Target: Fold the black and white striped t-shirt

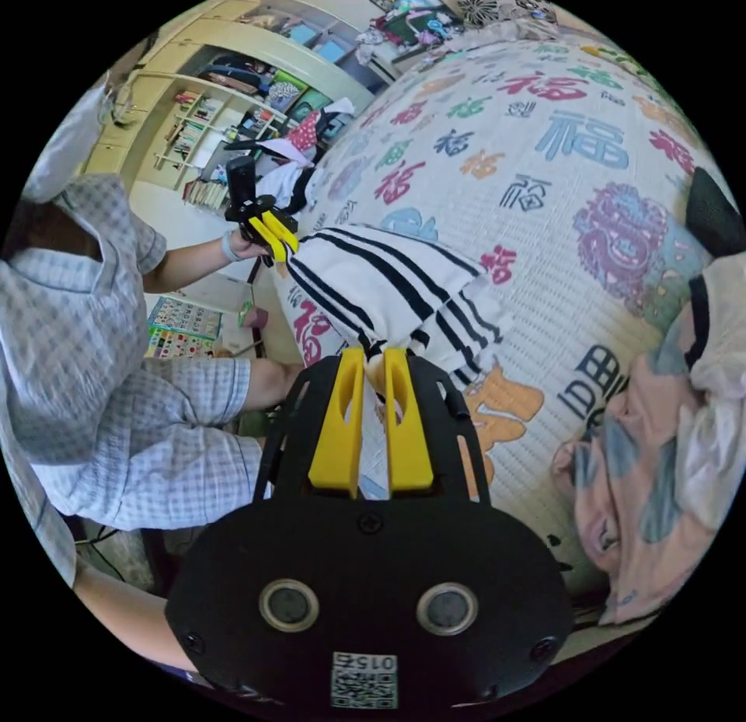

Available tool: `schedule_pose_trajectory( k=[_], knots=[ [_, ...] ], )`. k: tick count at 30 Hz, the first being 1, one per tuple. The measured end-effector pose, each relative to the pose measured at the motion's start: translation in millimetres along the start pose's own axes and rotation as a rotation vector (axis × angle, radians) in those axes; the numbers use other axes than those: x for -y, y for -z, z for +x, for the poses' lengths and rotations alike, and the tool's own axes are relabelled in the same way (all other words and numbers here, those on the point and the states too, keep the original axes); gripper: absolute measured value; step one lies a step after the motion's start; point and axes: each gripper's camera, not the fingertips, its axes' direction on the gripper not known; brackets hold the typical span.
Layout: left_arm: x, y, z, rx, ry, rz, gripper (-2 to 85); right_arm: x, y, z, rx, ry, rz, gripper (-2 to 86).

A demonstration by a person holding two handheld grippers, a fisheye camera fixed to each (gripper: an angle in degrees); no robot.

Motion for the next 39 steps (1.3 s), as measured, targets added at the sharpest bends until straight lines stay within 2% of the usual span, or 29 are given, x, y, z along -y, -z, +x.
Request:
schedule_pose_trajectory(
  k=[3,7,12,15,17,19,23,30,33,36,39],
  knots=[
    [-29.4,-41.7,1.3,0.035,0.078,-0.112,1.4,-15.7,-42.4,1.0,-0.002,-0.075,-0.098,5.5],
    [-50.6,-59.8,-0.2,0.101,0.164,-0.162,2.5,-28.0,-72.9,1.0,-0.034,-0.126,-0.206,4.7],
    [-53.3,-37.0,9.5,0.091,0.198,-0.184,0.5,-33.8,-50.3,-8.4,-0.080,-0.162,-0.140,0.5],
    [-44.4,-22.1,16.0,0.071,0.203,-0.086,-0.2,-14.2,-42.0,-19.5,-0.067,-0.105,-0.019,-0.1],
    [-36.0,-27.5,13.6,0.042,0.211,-0.020,-0.3,10.1,-61.3,-19.5,0.036,-0.045,0.049,-0.4],
    [-28.7,-52.2,-1.4,0.018,0.239,-0.051,-0.4,26.3,-93.0,-12.3,0.096,-0.034,0.017,-0.5],
    [-48.1,-83.3,-35.0,0.050,0.313,-0.122,-0.8,27.4,-167.2,15.8,0.072,-0.065,-0.171,-0.6],
    [-99.4,-58.5,-62.5,0.087,0.436,-0.213,-0.3,-1.3,-169.5,41.4,0.103,-0.218,-0.151,-0.3],
    [-108.1,-31.7,-62.3,0.077,0.456,-0.156,1.7,-3.2,-150.8,37.3,0.095,-0.217,-0.061,0.8],
    [-117.3,2.2,-68.8,0.038,0.469,0.006,10.4,-11.7,-129.1,54.8,0.139,-0.277,0.120,7.2],
    [-135.8,18.4,-96.3,0.038,0.529,0.045,13.9,-19.3,-134.4,85.5,0.160,-0.351,0.188,13.9]
  ],
)
